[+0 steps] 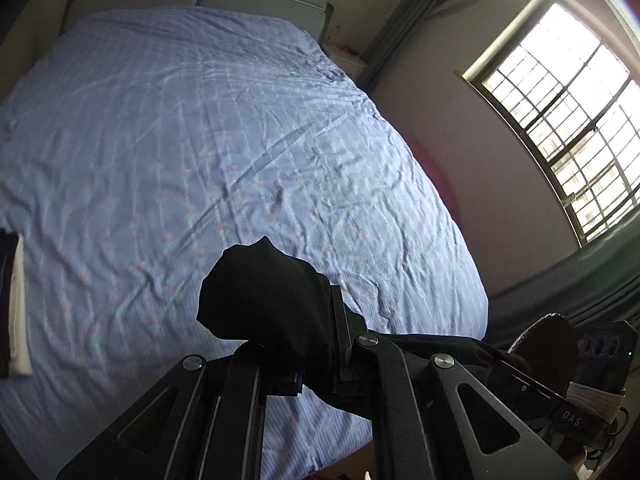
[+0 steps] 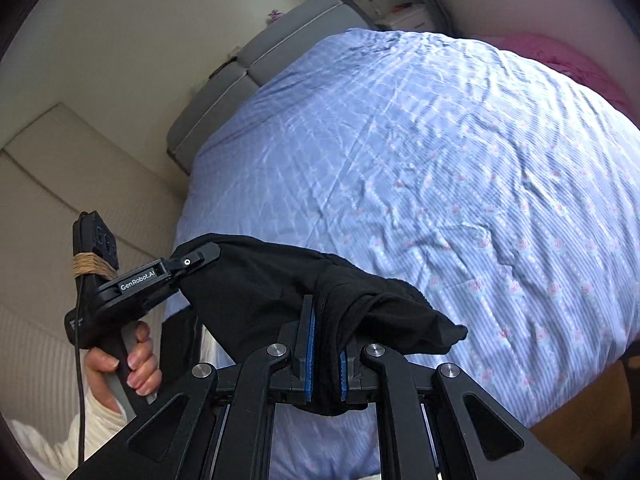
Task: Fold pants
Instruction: 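Carry the folded shorts with the right tool toward the clothes stack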
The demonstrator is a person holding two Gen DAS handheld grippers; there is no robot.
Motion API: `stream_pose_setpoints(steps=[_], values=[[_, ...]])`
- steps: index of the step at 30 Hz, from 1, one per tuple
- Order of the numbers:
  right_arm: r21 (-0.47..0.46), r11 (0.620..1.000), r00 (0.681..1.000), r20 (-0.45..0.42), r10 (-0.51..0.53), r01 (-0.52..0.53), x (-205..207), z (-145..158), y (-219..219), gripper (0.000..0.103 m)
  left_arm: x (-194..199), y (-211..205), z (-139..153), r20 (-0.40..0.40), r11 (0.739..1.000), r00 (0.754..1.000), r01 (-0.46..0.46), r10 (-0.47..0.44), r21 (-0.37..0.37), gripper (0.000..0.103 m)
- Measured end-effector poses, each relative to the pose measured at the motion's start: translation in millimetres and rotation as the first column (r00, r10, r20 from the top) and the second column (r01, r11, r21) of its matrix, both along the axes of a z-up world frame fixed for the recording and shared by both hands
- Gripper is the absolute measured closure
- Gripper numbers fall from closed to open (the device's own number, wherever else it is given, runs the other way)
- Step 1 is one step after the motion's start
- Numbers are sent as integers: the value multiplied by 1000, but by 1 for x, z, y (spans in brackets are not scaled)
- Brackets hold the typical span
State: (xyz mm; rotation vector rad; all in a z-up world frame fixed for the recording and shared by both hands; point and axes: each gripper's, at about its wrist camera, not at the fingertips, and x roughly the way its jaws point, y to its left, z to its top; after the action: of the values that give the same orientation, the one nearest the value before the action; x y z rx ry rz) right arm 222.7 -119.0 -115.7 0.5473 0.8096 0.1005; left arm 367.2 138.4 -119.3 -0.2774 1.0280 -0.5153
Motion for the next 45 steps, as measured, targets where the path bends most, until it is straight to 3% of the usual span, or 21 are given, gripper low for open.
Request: stream_pose_setpoints(steps=[8, 14, 20, 24, 28, 31, 38, 40, 45], values=[[-16, 979, 978, 55, 202, -202, -80, 23, 68, 93, -107, 86, 36, 41, 980, 979, -198, 199, -33, 93], [-2, 935, 935, 37, 353, -354, -108, 28, 137, 93, -168, 172, 49, 53, 952, 951, -304, 306, -46, 93], [-8, 885, 884, 34, 466, -466, -118, 27, 234, 93, -203, 278, 54, 74, 923, 920, -382, 384, -34, 93], [33, 877, 877, 42, 478, -479, -116, 18, 306, 93, -207, 354, 56, 101, 933, 928, -360, 358, 5, 92], [80, 902, 906, 29, 423, -424, -110, 11, 378, 93, -204, 425, 63, 122, 939, 932, -344, 340, 11, 93], [77, 898, 901, 30, 433, -434, -104, 15, 427, 93, -194, 470, 68, 102, 932, 927, -358, 361, -48, 93], [10, 861, 858, 82, 507, -509, -81, 30, 501, 93, -167, 528, 84, 121, 911, 905, -397, 409, -112, 93], [-3, 851, 847, 101, 522, -525, -73, 33, 511, 93, -156, 538, 90, 139, 915, 906, -384, 399, -124, 93], [16, 874, 867, 132, 480, -487, -47, 39, 533, 93, -107, 559, 103, 143, 939, 930, -323, 339, -121, 93]])
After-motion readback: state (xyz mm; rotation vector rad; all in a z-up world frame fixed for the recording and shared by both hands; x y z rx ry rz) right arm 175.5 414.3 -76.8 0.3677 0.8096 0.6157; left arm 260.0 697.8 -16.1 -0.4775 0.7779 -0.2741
